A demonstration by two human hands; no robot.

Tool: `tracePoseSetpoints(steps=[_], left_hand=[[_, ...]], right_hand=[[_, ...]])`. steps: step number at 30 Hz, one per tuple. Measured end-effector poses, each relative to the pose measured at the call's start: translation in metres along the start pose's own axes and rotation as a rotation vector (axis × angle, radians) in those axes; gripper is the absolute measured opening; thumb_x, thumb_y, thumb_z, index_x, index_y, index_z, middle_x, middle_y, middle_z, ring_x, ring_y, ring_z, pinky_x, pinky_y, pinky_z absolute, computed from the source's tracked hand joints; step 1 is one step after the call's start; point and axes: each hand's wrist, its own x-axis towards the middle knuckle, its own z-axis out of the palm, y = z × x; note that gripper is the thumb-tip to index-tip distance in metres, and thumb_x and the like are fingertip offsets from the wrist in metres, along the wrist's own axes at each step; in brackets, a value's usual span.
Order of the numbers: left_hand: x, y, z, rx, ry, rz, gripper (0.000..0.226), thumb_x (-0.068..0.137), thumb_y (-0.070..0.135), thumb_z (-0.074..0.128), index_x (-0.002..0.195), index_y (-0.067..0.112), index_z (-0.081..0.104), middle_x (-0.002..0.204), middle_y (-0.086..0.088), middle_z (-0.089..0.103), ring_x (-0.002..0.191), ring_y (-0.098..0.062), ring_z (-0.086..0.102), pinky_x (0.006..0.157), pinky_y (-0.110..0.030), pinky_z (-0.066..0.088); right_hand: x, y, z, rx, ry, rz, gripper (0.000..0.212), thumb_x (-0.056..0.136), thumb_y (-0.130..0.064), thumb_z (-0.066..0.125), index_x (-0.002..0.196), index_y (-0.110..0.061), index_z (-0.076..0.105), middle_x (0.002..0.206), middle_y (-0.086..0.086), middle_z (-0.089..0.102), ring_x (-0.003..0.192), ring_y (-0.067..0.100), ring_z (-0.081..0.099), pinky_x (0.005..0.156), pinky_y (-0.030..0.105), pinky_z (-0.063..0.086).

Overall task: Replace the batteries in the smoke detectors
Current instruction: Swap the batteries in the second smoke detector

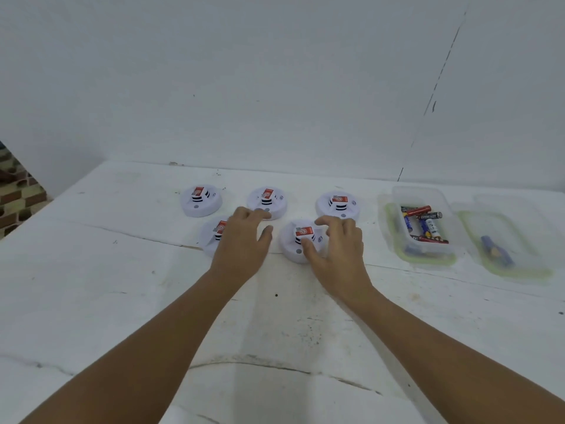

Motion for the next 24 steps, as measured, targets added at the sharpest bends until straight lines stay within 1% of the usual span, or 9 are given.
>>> tracePoseSetpoints(steps=[4, 6, 8, 11, 14, 17, 19, 21, 24], left_hand=[[0.005, -0.029, -0.021, 0.256, 0.059, -0.048, 0.043, 0.090, 0.031, 0.075, 0.129, 0.014, 0.067, 0.122, -0.018, 0.056, 0.114, -0.041, 0.046, 0.092, -0.051, 0.050], [0.005, -0.040, -0.027, 0.351, -0.041, -0.127, 0.058, 0.088, 0.045, 0.075, 0.137, 0.019, 0.061, 0.135, -0.020, 0.050, 0.125, -0.044, 0.042, 0.102, -0.054, 0.046], [0.005, -0.046, -0.032, 0.393, -0.201, -0.209, 0.068, 0.089, 0.058, 0.069, 0.147, 0.027, 0.050, 0.145, -0.018, 0.042, 0.130, -0.041, 0.039, 0.107, -0.049, 0.040], [0.005, -0.054, -0.032, 0.310, -0.273, -0.235, 0.067, 0.091, 0.062, 0.064, 0.147, 0.030, 0.045, 0.133, -0.016, 0.046, 0.116, -0.036, 0.042, 0.095, -0.042, 0.039], [0.000, -0.055, -0.036, 0.189, -0.167, -0.223, 0.061, 0.089, 0.060, 0.066, 0.137, 0.028, 0.048, 0.118, -0.012, 0.050, 0.110, -0.034, 0.049, 0.088, -0.038, 0.039], [-0.004, -0.040, -0.053, -0.143, -0.035, -0.346, 0.052, 0.091, 0.059, 0.055, 0.136, 0.034, 0.049, 0.112, -0.005, 0.060, 0.103, -0.027, 0.059, 0.083, -0.036, 0.046], [-0.005, -0.028, -0.067, -0.597, 0.001, -0.532, 0.060, 0.088, 0.060, 0.059, 0.142, 0.037, 0.050, 0.126, 0.000, 0.060, 0.114, -0.022, 0.059, 0.091, -0.038, 0.050], [-0.007, -0.023, -0.078, -1.045, -0.018, -0.682, 0.069, 0.077, 0.057, 0.064, 0.141, 0.031, 0.056, 0.135, -0.005, 0.063, 0.120, -0.026, 0.063, 0.099, -0.048, 0.056], [-0.016, -0.012, -0.088, -1.430, -0.117, -0.664, 0.047, 0.093, 0.038, 0.052, 0.132, 0.015, 0.064, 0.125, -0.015, 0.070, 0.106, -0.031, 0.067, 0.098, -0.048, 0.054]], right_hand=[[0.005, -0.024, 0.011, 0.051, -0.087, -0.139, 0.040, 0.092, -0.051, 0.055, 0.120, -0.023, 0.060, 0.112, -0.005, 0.050, 0.102, 0.016, 0.049, 0.089, 0.037, 0.048], [0.006, -0.036, 0.017, 0.063, -0.149, -0.186, 0.033, 0.095, -0.042, 0.063, 0.122, -0.023, 0.060, 0.109, -0.008, 0.047, 0.101, 0.013, 0.048, 0.087, 0.032, 0.046], [0.007, -0.047, 0.024, 0.066, -0.191, -0.209, 0.031, 0.097, -0.034, 0.066, 0.125, -0.022, 0.059, 0.110, -0.007, 0.048, 0.102, 0.011, 0.046, 0.085, 0.025, 0.039], [0.008, -0.062, 0.032, 0.090, -0.237, -0.215, 0.031, 0.098, -0.032, 0.065, 0.127, -0.023, 0.058, 0.113, -0.006, 0.051, 0.102, 0.007, 0.044, 0.084, 0.020, 0.036], [0.009, -0.072, 0.035, 0.143, -0.252, -0.214, 0.029, 0.100, -0.030, 0.064, 0.126, -0.022, 0.058, 0.113, -0.005, 0.055, 0.098, 0.008, 0.049, 0.087, 0.025, 0.044], [0.011, -0.082, 0.031, 0.272, -0.230, -0.150, 0.026, 0.100, -0.028, 0.065, 0.125, -0.022, 0.060, 0.108, -0.007, 0.061, 0.095, 0.007, 0.059, 0.089, 0.025, 0.051], [0.014, -0.089, 0.028, 0.368, -0.221, -0.111, 0.025, 0.100, -0.026, 0.066, 0.124, -0.021, 0.063, 0.107, -0.010, 0.064, 0.097, 0.003, 0.062, 0.092, 0.024, 0.053], [0.015, -0.096, 0.025, 0.423, -0.228, -0.110, 0.028, 0.100, -0.028, 0.067, 0.127, -0.021, 0.065, 0.111, -0.012, 0.066, 0.100, -0.001, 0.063, 0.094, 0.020, 0.052], [0.015, -0.104, 0.020, 0.438, -0.265, -0.152, 0.040, 0.098, -0.038, 0.070, 0.135, -0.024, 0.064, 0.122, -0.013, 0.066, 0.108, -0.002, 0.063, 0.095, 0.015, 0.050]])
